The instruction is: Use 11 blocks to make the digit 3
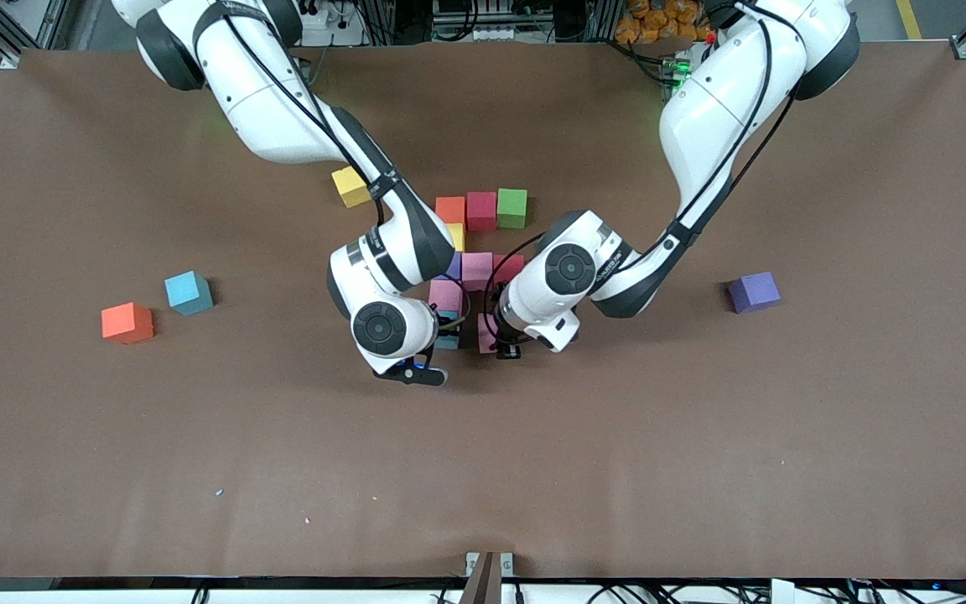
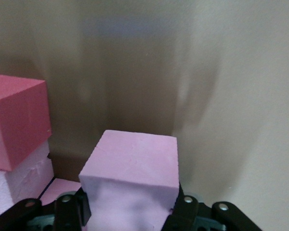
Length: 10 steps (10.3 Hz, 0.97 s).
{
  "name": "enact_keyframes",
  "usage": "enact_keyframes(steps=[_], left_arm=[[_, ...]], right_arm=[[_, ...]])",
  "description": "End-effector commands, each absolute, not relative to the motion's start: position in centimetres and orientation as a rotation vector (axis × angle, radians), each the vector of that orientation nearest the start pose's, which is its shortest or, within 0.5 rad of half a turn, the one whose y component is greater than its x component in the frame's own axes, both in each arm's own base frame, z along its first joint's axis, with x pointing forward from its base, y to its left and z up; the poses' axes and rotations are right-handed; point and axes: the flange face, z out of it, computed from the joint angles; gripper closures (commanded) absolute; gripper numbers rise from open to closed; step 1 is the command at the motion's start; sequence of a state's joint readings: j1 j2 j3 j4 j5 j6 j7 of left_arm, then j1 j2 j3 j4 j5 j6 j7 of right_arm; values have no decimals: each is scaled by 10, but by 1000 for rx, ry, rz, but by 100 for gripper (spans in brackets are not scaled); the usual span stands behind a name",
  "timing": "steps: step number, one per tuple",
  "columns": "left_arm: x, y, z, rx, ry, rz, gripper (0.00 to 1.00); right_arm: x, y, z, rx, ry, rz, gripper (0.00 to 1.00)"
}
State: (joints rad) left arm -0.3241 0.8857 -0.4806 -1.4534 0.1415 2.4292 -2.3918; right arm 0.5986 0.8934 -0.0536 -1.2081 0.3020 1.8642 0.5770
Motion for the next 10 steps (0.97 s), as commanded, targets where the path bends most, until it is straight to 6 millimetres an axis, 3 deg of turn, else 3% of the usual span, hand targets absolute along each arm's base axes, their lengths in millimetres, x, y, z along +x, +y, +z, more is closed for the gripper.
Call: enact_keyframes(steps=[1,3,5,8,10], left_arm=[[560,-487,215,1995,2143,-379,97],[558,-489,214,2009,2130,-377,96],[556,-495,213,2006,2116,-379,96],[555,-507,207,1981,2085,-388,96],[563,-506,203,1964,2093,-371,96]], right_arm=[[610,402,249,-2955,218,552,0],[612,395,265,-2951,197,571,0],[619,373,292,-2942,91,584,0],[628,332,346,-3009,64,549,0],[629,300,390,-3107,-64,495,0]])
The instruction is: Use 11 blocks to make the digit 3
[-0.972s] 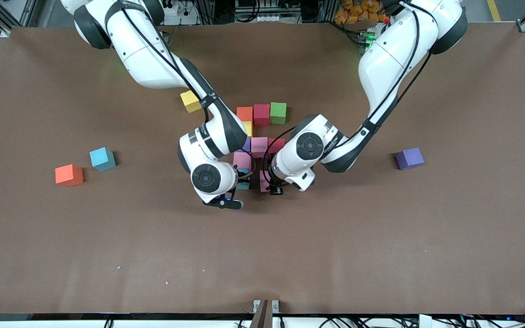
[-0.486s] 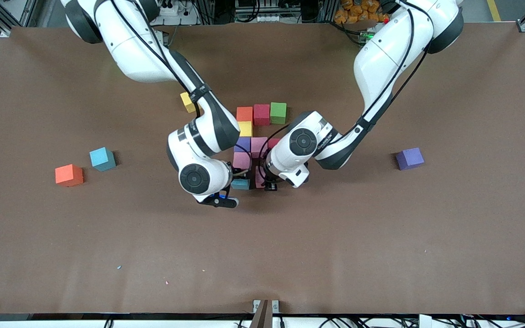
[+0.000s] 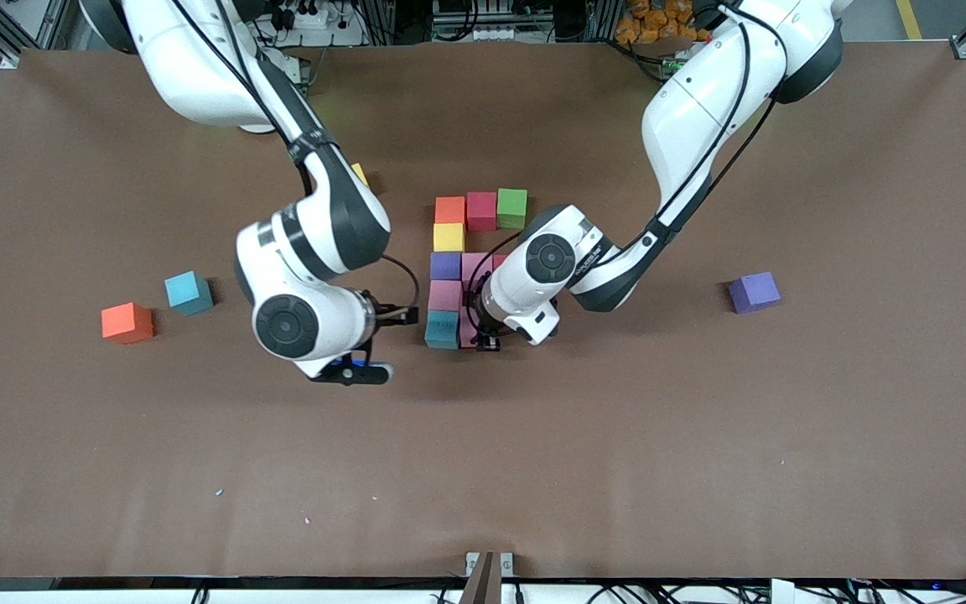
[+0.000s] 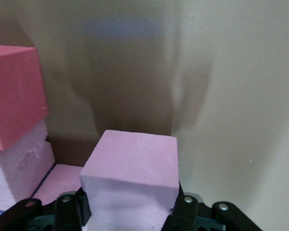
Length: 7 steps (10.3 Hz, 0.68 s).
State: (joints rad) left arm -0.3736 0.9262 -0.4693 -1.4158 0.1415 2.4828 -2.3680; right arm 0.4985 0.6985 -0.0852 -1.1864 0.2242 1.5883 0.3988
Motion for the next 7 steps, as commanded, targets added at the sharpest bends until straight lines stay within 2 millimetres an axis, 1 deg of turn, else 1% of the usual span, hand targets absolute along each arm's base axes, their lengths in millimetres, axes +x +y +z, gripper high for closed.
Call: enact_keyframes(steps=[1,2,3,4,5,6,7], left_arm=[[563,-506,203,1965,2092,-369,96],[563,-506,202,1966,2093,-372,96],[562,-506,201,1969,2094,-371,96],[561,-507,201,1970,2094,-372,96],[561,-507,201,1969,2095,-373,95],[561,-506,200,1970,2098,-373,94],[561,-506,199,1977,2097,-370,94]], right_arm=[[631,274,412,-3114,-135,495,0],[633,242,437,-3114,-170,482,0],[632,212,463,-3135,-141,434,0],[630,185,487,-3171,-102,389,0],[627,163,504,-3189,-124,379,0],[625,142,521,-3167,-265,359,0],[622,121,540,-3155,-313,328,0]])
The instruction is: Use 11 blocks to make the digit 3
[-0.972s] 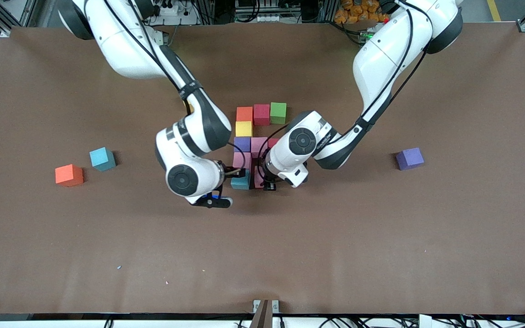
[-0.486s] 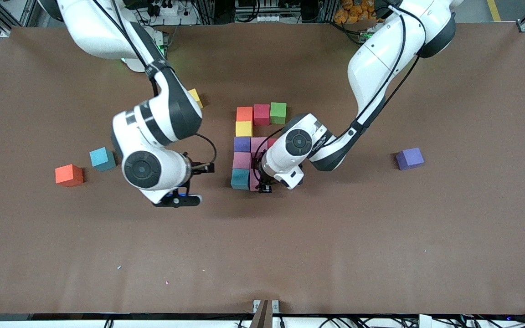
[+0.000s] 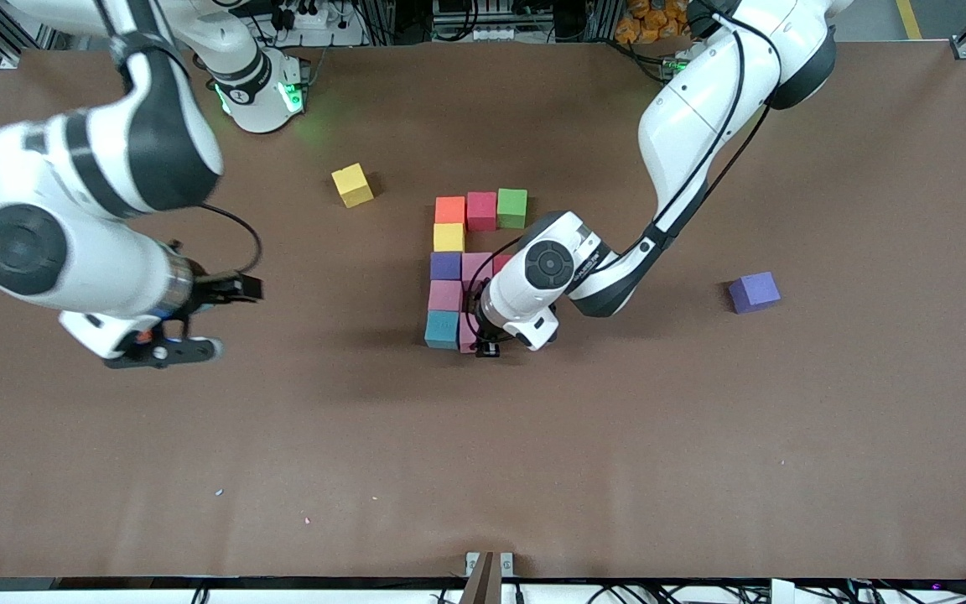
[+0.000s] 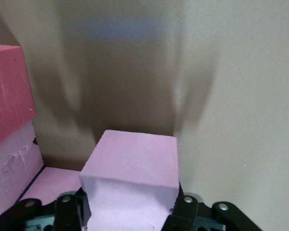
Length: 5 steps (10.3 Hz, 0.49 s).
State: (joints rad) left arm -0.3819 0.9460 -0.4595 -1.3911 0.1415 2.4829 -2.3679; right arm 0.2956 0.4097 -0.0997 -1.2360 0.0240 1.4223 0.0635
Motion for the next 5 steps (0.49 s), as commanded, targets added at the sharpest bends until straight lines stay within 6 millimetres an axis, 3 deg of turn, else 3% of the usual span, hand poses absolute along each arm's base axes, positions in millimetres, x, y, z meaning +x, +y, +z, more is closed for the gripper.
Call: enact_keyframes(steps=[1,3,5], left_arm=[[561,-506,201,1981,2092,-363,94],[560,-506,201,1986,2093,-361,94],[560,-506,199,1988,2095,-362,94]], right_arm=[[619,97,560,-3166,-265,278,0],[620,69,576,-3257,-240,218,0],[626,65,593,-3303,-366,73,0]])
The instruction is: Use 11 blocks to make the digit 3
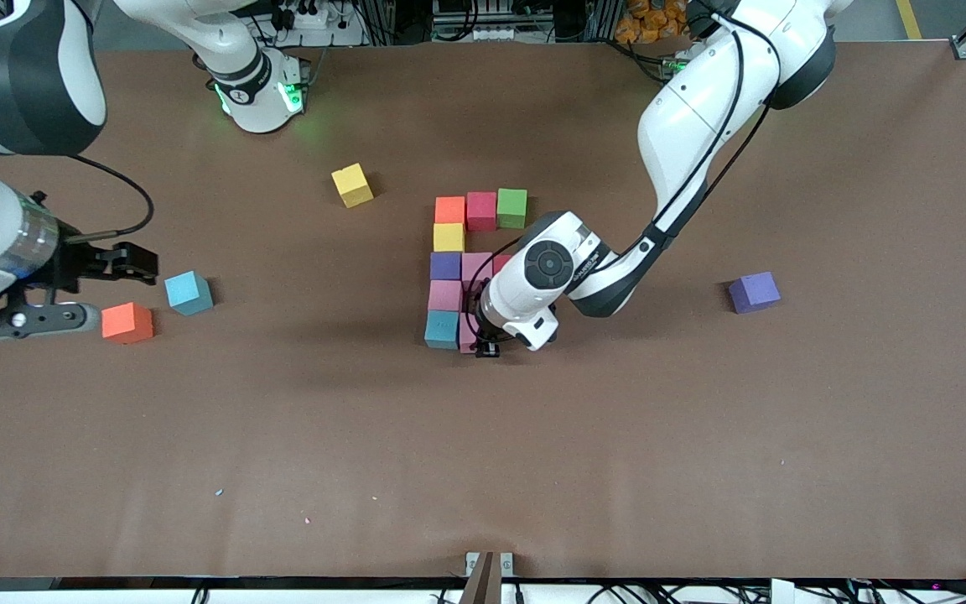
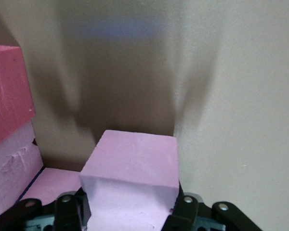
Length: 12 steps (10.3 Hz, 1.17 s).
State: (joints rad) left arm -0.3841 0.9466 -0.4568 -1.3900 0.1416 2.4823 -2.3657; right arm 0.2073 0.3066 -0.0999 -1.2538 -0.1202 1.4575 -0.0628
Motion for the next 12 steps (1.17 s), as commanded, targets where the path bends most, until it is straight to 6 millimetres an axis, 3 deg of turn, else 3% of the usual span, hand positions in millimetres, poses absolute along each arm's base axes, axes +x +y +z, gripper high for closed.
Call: enact_keyframes(steps=[1,5,7,8,9,10,11,12], left_arm=[[559,-507,198,1990,2095,-363,94],[551,-512,188,2013,2093,-366,93],[552,-511,187,2014,2095,-355,92],[552,-511,186,2015,2095,-357,87],[553,-510,187,2011,2097,-356,74],[554,-509,187,2010,2099,-356,14],[553,-510,187,2014,2097,-355,0],[554,-508,188,2014,2095,-351,0]], right_arm=[[624,60,599,-3294,-398,57,0],[615,60,592,-3176,-206,165,0],[613,62,591,-3162,-198,163,0],[609,63,589,-3142,-196,172,0],[605,60,588,-3138,-193,151,0],[601,60,588,-3137,-194,141,0],[599,62,589,-3138,-197,136,0],[600,61,589,-3137,-192,134,0]])
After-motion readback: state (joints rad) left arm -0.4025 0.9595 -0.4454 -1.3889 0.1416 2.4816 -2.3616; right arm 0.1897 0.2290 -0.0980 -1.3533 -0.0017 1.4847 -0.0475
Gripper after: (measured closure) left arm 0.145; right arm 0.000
